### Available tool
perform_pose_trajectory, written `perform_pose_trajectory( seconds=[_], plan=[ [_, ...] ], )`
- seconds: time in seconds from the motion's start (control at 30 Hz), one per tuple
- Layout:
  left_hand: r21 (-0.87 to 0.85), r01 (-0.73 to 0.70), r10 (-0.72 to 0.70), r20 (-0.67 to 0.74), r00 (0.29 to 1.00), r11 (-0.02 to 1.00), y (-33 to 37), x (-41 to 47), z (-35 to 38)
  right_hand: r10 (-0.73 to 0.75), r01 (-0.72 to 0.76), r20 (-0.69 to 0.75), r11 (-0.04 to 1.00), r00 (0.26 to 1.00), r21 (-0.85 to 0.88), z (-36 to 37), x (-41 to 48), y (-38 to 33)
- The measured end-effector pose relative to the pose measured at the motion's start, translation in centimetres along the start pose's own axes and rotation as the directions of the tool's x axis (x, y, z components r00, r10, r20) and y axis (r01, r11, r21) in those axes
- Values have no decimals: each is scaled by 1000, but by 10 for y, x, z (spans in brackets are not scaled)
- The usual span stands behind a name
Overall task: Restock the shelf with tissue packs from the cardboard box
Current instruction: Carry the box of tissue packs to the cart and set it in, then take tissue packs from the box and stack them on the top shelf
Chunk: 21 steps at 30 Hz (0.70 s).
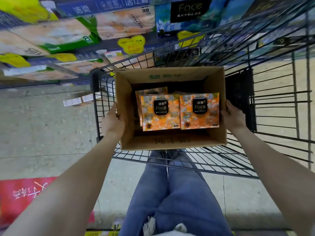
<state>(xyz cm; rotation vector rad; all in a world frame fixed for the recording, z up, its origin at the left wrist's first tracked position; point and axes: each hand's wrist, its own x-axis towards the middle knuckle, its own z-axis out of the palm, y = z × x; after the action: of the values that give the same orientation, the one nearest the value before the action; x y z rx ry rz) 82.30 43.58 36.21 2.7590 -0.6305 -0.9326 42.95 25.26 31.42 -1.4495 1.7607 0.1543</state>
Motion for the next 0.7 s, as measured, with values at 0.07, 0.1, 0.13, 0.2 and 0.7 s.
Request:
perform_pose_trajectory(
  seconds=[0.07,0.1,0.13,0.2,0.7],
  plan=[
    [-76,15,-23,-102,994,997,8,-9,0,4,-3,39,1000,999,-7,-4,-1,-3],
    [-109,9,-30,-192,981,994,16,-16,1,8,-7,53,1000,999,-15,-4,-1,-4],
    [-132,-7,-28,-267,963,991,23,-23,2,2,0,52,1000,999,-25,-4,-1,-5],
    [-147,-63,21,-272,962,987,35,-34,9,-39,37,-43,998,998,-50,-1,-4,-7],
    [-170,23,20,247,969,985,49,-34,60,6,-14,-36,977,999,-214,44,-8,-13]
  ],
)
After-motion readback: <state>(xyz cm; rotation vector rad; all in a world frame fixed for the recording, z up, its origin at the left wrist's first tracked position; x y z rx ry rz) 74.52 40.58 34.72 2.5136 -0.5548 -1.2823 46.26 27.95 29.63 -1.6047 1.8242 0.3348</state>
